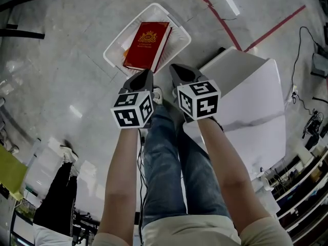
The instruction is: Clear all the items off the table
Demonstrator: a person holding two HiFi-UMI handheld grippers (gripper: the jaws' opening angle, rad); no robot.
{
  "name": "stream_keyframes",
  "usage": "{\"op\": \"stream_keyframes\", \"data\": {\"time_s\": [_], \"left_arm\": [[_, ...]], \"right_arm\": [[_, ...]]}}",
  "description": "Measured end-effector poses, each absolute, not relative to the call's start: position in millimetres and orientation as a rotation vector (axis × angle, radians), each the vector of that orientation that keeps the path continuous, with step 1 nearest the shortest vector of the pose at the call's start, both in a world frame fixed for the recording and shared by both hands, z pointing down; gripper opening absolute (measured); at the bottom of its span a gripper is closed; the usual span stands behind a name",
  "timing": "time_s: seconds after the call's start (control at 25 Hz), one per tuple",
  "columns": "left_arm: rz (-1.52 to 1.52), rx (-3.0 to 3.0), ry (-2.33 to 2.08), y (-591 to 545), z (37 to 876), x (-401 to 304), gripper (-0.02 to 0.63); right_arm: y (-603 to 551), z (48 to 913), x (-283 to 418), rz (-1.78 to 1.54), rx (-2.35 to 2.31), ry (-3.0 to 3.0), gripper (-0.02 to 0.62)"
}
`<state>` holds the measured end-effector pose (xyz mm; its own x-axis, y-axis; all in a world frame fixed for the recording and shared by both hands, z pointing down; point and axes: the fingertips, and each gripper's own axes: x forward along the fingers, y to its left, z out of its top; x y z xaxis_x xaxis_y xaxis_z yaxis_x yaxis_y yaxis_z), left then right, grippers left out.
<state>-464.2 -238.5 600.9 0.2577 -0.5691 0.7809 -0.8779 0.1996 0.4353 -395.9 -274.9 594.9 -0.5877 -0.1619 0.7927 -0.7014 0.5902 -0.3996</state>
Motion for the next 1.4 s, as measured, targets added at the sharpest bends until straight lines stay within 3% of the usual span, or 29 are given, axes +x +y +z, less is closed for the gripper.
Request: {"op": "stream_keyframes", "data": {"time_s": [0.64,1.4], "left_arm": [[0.344,1.536,-1.423,-219.8,548.6,-424.4,0.009],[0.336,1.614,-1.38,-198.0,497.3,-333.7,0.009]], "right_arm": [[-250.1,546.9,-373.1,0.931,0.683,-2.153,-0.002],[-218.9,494.7,-282.9,0.894,0.761,-2.196,-0.002]]}}
